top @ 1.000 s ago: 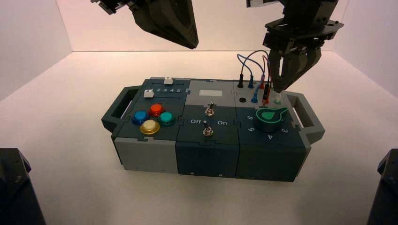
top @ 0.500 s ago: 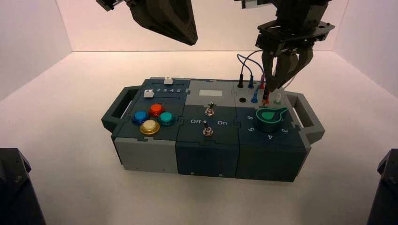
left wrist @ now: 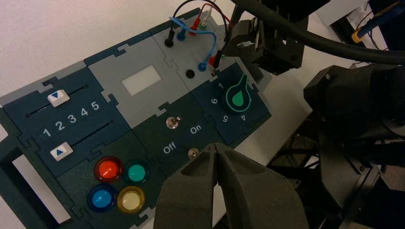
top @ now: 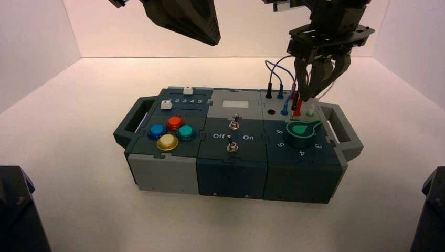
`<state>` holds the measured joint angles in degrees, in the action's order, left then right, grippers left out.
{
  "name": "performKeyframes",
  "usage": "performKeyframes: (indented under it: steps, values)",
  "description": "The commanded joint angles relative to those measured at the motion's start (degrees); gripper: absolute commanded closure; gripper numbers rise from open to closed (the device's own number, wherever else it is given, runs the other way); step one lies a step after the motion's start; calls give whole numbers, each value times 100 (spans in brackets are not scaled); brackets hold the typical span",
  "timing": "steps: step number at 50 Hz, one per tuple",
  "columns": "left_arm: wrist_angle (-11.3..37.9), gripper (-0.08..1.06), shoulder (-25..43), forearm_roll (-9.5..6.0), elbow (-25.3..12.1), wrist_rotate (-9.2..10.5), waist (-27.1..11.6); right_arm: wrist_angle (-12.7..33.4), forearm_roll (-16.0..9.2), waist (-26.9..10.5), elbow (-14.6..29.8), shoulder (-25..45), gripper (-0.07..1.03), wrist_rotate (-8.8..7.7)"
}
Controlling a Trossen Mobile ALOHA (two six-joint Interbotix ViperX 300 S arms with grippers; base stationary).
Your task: Pull the red wire.
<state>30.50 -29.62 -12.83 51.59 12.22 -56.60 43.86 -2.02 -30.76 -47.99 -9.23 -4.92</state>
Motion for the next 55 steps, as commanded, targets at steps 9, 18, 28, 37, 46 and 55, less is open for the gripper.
performKeyframes:
  steps: [9,18,28,37,46,55]
  values:
    - [9,101,-88,35,-105,-9,-18,-70,0,35,202,220,67,26]
    - [18,101,-105,26,-105,-18,-18,-70,-9,35,229,264,66,35]
    - [18,101,-105,35,-105,-9,-18,-35,-44,35,220,264,66,53]
    - [18,101,-114,44,-114,-18,-18,97,-53,35,193,229,66,70]
    - [18,101,-114,44,-123,-18,-18,211,-62,35,185,105,66,88]
    - [9,101,-141,44,-132,-18,-18,290,-114,26,167,9,66,97]
